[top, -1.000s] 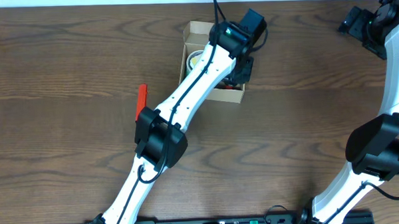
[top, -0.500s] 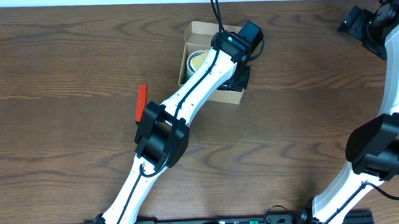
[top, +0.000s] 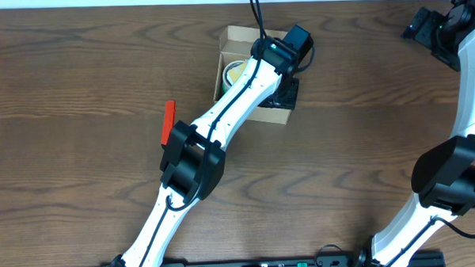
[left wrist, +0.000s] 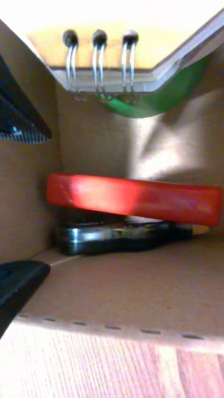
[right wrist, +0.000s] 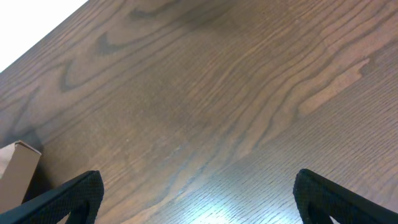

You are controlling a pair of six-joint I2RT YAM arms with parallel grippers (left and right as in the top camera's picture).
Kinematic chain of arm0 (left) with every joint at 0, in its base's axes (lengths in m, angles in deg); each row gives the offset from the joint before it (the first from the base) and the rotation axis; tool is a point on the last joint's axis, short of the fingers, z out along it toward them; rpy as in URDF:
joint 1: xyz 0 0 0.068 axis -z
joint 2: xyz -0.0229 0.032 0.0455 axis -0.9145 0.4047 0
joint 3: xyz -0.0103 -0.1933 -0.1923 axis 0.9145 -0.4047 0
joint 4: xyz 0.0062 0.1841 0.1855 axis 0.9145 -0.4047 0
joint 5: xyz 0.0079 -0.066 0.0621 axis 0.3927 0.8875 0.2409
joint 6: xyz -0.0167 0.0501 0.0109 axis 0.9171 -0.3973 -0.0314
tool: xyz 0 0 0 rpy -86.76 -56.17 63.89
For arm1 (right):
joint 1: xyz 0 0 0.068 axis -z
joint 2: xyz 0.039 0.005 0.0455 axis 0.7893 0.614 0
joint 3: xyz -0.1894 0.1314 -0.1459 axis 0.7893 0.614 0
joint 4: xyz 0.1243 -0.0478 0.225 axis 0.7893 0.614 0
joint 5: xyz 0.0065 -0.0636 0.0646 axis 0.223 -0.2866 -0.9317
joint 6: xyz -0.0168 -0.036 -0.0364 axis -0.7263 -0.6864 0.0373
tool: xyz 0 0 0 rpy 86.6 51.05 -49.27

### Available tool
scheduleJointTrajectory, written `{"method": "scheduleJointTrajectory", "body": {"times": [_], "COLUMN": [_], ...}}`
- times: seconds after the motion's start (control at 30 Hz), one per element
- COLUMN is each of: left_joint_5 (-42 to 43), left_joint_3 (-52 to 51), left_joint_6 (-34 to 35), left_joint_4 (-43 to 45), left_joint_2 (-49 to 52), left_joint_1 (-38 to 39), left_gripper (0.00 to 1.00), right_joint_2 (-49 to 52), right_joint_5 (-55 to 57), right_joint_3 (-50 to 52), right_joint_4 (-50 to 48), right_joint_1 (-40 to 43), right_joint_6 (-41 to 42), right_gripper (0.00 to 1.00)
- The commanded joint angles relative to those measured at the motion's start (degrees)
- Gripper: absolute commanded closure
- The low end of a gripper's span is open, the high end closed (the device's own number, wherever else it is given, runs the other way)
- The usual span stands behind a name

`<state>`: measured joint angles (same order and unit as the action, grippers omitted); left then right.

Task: Pack container
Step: 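Open the left gripper to release the dispenser in the box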

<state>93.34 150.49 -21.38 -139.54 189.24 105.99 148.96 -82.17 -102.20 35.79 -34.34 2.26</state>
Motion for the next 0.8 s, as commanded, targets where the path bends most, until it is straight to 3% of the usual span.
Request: {"method": "scheduleJointTrajectory", "body": {"times": [0.0, 0.4, 0.63, 0.67, 0.77], "left_joint_5": [0.6, -1.0, -20.2, -19.8, -19.5], "left_joint_3": [2.4, 24.4, 35.0, 34.9, 34.9], "left_joint_6": [-0.7, -0.7, -2.5, -5.3, -5.6], "left_joint_4": [-1.1, -13.2, -27.6, -27.6, -27.6], "left_joint_2": [-2.7, -2.8, -2.8, -3.0, -3.6], "left_joint_1": [0.0, 0.0, -0.6, -0.9, -2.1], "left_gripper": [0.39, 0.45, 0.51, 0.50, 0.48], "right_joint_2": [-1.6, -1.6, -1.6, -1.6, -1.6], "right_joint_5": [0.2, 0.2, 0.2, 0.2, 0.2], "right_joint_3": [-0.4, -0.4, -0.4, -0.4, -0.4], "right_joint_4": [0.1, 0.1, 0.1, 0.1, 0.1], "right_joint_1": [-0.2, -0.2, -0.2, -0.2, -0.2], "right_joint_6": [0.6, 0.6, 0.6, 0.6, 0.6], "right_gripper": [0.01, 0.01, 0.01, 0.01, 0.01]}}
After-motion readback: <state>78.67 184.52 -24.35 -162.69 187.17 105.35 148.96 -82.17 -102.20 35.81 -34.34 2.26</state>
